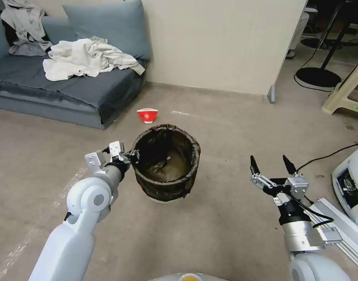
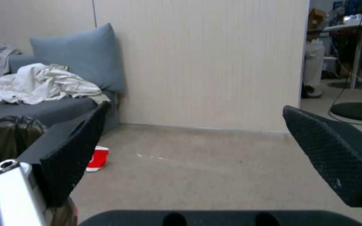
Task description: Pick up the trash can from the floor.
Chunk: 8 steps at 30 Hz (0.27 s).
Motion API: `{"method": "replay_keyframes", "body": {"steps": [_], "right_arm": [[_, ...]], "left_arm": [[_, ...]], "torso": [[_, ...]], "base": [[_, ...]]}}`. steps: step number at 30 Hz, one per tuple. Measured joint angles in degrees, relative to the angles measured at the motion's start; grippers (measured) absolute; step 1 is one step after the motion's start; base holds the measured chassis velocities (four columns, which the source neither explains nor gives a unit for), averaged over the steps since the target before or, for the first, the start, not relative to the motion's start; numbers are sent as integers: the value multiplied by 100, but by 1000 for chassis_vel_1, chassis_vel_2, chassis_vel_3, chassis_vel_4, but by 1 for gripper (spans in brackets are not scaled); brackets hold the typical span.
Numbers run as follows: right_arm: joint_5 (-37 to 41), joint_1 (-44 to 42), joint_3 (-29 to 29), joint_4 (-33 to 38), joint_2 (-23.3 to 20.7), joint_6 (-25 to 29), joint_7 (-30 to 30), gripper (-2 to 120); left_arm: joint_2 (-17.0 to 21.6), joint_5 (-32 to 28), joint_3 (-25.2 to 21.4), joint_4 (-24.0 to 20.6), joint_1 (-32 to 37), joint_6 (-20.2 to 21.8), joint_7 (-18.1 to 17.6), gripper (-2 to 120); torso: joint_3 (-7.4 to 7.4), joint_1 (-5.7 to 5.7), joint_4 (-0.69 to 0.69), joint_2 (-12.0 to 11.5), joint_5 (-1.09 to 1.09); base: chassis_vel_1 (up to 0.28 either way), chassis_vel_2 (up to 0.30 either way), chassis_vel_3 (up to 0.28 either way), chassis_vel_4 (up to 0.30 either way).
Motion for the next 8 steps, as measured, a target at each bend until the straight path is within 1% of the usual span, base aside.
{"method": "replay_keyframes", "body": {"steps": [8], "right_arm": [[5,-2,3,19,2,-4,3,100]], "left_arm": [[-10,-2,-1,-5,-21,1,0,6]], "torso": [[0,0,0,0,0]], "base": [[0,0,0,0]]}}
